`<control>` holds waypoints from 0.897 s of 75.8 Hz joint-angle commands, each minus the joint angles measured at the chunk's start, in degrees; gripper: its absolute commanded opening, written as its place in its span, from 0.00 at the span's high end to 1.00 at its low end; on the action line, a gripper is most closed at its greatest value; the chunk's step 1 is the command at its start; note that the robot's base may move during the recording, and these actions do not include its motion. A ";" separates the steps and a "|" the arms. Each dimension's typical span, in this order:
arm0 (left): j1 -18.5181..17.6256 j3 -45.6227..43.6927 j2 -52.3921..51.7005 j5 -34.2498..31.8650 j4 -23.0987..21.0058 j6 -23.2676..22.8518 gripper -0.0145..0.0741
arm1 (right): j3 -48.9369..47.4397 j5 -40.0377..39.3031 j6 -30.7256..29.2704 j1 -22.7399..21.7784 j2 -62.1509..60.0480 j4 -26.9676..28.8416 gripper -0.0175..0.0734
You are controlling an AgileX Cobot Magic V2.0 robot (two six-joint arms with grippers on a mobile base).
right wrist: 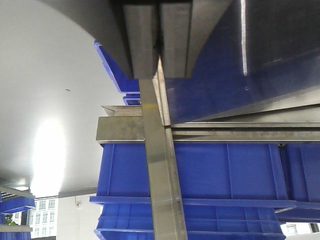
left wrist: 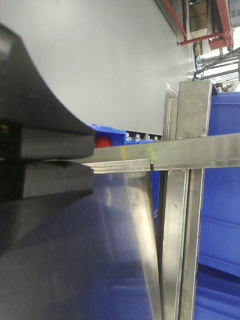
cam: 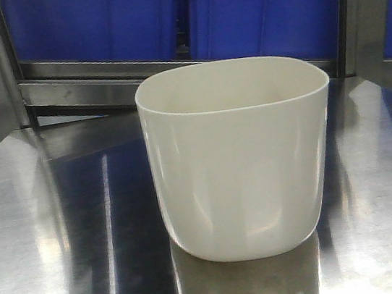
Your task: Move white bin to right shelf second layer
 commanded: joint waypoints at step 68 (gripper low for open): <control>-0.15 2.11 -0.80 -5.01 0.00 -0.30 0.74 | -0.97 -5.92 -0.10 -0.34 -1.15 0.00 0.75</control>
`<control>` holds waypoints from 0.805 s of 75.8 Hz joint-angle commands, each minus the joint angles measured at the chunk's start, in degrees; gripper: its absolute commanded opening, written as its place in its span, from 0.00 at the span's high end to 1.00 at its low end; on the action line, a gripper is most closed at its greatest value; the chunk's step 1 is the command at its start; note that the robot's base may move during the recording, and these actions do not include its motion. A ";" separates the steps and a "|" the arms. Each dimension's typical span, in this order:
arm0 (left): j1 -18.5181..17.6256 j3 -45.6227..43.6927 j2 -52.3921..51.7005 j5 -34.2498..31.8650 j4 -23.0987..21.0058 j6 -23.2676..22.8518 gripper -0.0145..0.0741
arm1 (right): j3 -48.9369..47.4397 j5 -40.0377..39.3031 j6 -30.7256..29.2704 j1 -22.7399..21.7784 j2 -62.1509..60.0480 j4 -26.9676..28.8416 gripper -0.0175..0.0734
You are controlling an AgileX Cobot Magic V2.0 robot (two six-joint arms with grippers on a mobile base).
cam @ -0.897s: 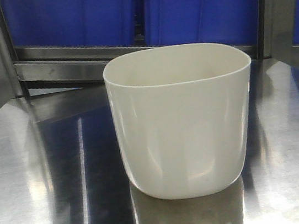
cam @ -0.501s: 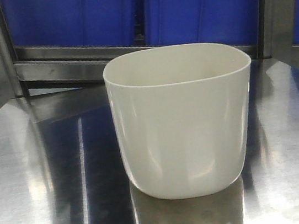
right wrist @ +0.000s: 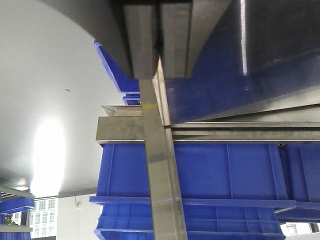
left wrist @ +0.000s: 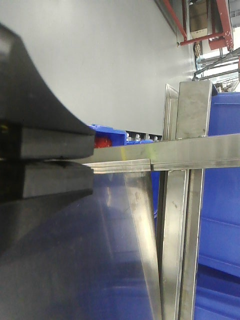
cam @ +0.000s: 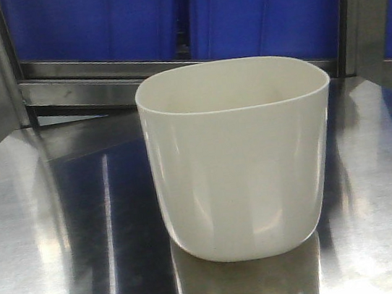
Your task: Move white bin to right shelf second layer
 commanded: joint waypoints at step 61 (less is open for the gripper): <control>-0.15 2.11 -0.80 -5.01 0.00 -0.30 0.74 | -19.20 3.73 6.75 0.60 21.90 0.00 0.75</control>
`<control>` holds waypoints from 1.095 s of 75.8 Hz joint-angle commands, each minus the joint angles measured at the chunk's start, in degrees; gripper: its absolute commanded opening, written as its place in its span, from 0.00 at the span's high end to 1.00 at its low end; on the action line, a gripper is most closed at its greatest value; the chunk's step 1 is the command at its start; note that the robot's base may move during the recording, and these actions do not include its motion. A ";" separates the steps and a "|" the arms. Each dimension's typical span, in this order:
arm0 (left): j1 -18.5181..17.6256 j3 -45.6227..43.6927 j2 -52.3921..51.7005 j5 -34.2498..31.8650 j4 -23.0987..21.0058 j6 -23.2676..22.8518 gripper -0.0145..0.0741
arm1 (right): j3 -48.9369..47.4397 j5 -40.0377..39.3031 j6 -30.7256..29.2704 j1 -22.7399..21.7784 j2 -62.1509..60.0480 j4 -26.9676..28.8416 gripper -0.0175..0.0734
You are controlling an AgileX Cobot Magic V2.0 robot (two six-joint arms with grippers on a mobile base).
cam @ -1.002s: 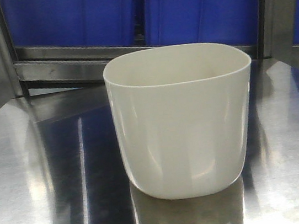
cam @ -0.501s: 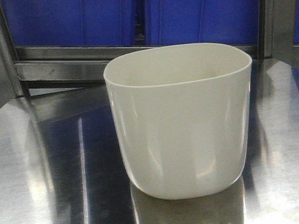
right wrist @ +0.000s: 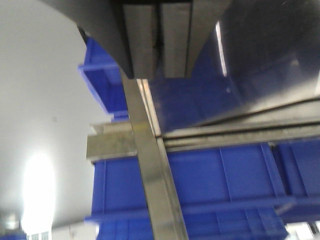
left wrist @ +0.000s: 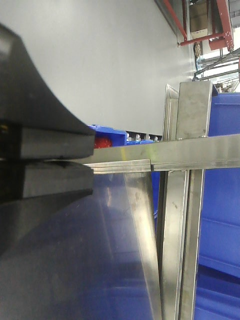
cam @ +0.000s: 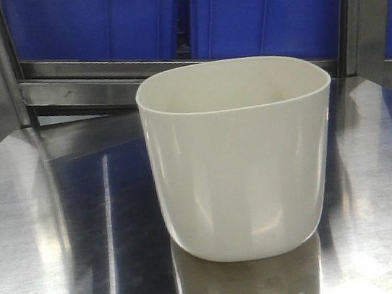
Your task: Move white bin to right shelf second layer
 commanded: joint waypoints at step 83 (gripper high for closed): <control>-0.15 2.11 -0.80 -5.01 0.00 -0.30 0.74 | -67.31 42.05 -7.48 31.84 66.34 5.64 0.36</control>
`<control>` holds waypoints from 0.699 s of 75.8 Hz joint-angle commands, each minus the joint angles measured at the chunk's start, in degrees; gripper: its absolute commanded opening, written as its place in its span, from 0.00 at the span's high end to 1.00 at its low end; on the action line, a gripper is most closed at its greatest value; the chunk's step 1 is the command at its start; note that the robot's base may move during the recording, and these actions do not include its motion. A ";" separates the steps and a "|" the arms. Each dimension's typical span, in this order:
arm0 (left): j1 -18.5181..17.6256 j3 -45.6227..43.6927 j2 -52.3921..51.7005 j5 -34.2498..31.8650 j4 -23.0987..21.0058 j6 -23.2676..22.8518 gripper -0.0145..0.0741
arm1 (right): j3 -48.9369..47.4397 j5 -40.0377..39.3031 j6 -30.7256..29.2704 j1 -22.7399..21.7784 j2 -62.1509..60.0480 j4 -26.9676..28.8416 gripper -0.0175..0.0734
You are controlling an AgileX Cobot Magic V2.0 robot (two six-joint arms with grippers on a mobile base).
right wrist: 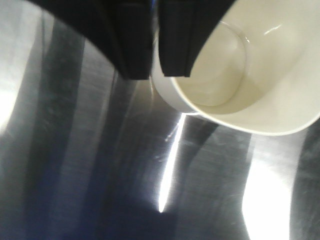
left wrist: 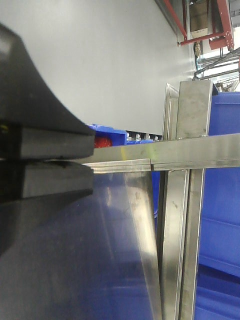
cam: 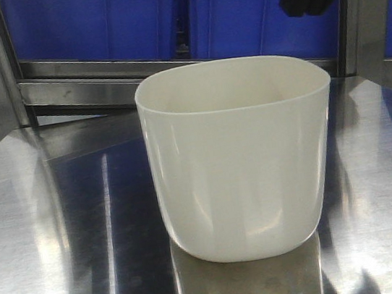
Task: Move white bin to right shelf second layer
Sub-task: 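Lower the right gripper onto the rim of the white trash can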
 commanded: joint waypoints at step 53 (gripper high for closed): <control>-0.15 2.11 -0.80 -5.01 0.00 -0.30 0.74 | -2.25 4.37 -3.16 1.57 5.90 -0.10 0.26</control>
